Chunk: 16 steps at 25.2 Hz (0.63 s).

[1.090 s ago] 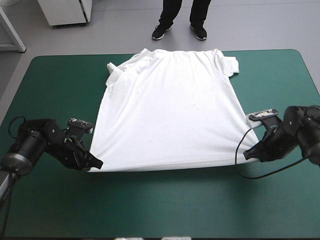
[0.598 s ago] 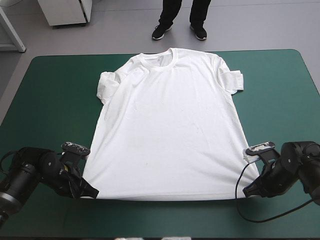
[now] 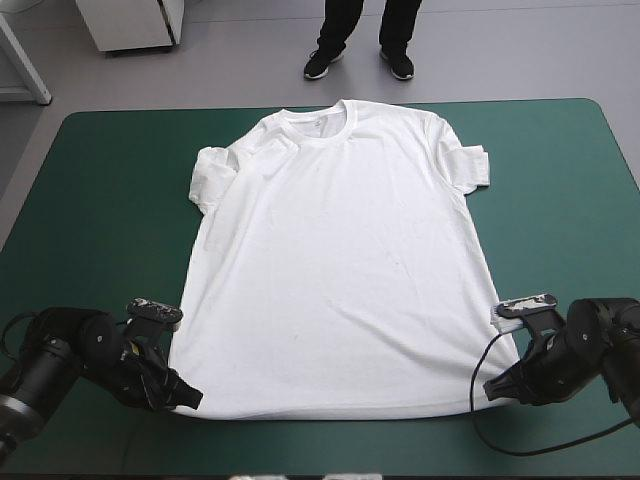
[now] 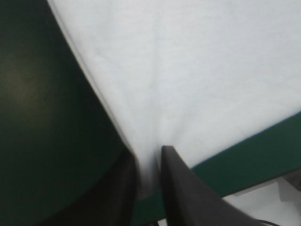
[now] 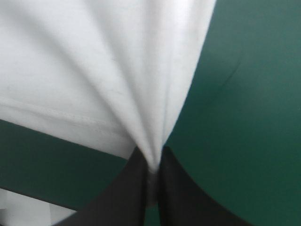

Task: Fold the cloth

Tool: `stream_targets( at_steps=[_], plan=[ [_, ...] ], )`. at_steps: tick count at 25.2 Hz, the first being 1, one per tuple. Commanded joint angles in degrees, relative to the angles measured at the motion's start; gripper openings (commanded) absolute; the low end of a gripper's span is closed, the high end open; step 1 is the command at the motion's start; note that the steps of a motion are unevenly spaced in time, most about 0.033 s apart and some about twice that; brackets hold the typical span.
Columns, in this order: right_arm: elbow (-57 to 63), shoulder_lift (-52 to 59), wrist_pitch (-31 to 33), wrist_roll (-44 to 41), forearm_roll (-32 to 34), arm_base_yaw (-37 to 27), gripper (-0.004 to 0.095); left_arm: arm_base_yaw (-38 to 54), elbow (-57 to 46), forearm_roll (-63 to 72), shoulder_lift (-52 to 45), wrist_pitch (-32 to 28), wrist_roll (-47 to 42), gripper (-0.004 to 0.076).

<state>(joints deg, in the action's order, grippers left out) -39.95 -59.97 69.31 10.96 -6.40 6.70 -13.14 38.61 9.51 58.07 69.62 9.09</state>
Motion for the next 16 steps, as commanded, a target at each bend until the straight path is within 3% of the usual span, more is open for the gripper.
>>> stream_targets(
  at_steps=[1,2,3,6,11,16],
  plan=[
    [-1.28,3.21,2.37,-0.86,-1.14,0.00,0.0201,-0.34,1.20,2.13,-2.45,4.52,-1.54,0.0346],
    [-1.28,4.43,2.37,-1.66,-0.64,0.00,0.0310,-0.34,1.48,2.00,-3.84,4.52,-4.41,0.0426],
    [-1.49,5.46,2.37,-2.95,-0.53,0.00,0.0416,-0.34,2.92,2.00,-4.89,4.52,-5.30,0.0441],
    [-4.25,5.67,2.37,-3.42,0.76,0.00,0.0534,-0.34,9.13,0.95,-4.96,4.15,-5.30,0.0439],
    [-14.52,0.17,-1.70,-5.01,8.16,0.00,0.0550,-0.24,21.97,-10.28,3.00,-0.19,-6.35,0.0439],
    [-23.56,-9.58,-5.67,-5.14,7.96,0.00,0.0550,-0.24,30.41,-12.29,16.10,-5.44,-6.35,0.0439]
  ],
)
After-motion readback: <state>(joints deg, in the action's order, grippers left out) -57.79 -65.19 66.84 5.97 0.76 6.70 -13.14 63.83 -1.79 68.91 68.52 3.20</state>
